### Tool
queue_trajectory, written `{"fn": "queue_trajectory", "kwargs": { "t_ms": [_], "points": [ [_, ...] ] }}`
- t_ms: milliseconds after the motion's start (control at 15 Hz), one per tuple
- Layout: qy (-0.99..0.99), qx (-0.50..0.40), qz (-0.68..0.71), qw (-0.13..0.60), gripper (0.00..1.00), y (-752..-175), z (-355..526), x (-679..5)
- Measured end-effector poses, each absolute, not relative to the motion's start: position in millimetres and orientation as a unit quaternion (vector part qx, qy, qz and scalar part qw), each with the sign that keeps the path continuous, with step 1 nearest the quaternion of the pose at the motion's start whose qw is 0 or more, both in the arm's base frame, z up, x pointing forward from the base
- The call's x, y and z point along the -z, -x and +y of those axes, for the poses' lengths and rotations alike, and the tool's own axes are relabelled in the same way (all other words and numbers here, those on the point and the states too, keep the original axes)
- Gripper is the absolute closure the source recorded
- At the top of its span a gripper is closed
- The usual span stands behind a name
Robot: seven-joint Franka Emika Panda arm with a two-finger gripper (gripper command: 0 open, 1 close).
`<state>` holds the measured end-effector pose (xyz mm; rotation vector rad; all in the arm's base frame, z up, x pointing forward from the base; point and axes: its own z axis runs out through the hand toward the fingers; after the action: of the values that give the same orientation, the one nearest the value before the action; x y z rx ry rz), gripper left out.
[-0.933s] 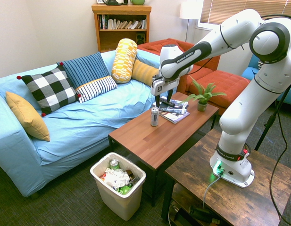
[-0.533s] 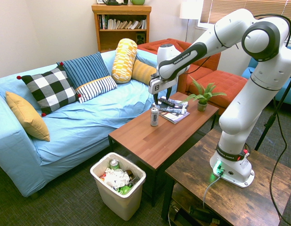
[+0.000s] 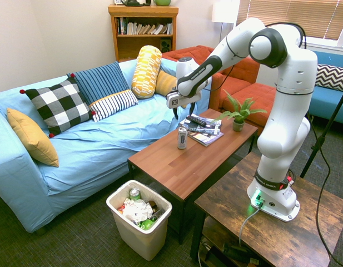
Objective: Throw the can in the trash bin
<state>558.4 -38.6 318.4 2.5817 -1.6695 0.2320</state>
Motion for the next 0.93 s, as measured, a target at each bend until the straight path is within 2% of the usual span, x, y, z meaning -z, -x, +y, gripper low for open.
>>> {"fn": "queue_trajectory", "kwargs": {
  "t_ms": [667, 733, 933],
  "points": [
    [-0.811, -0.037, -0.581, 0.061, 0.0, -587.2, -59.7, -199.0],
    [-0.809, -0.034, -0.584, 0.063, 1.0, -589.3, -61.9, -191.1],
    [-0.805, -0.032, -0.589, 0.063, 1.0, -593.4, -65.3, -177.9]
  ]
}}
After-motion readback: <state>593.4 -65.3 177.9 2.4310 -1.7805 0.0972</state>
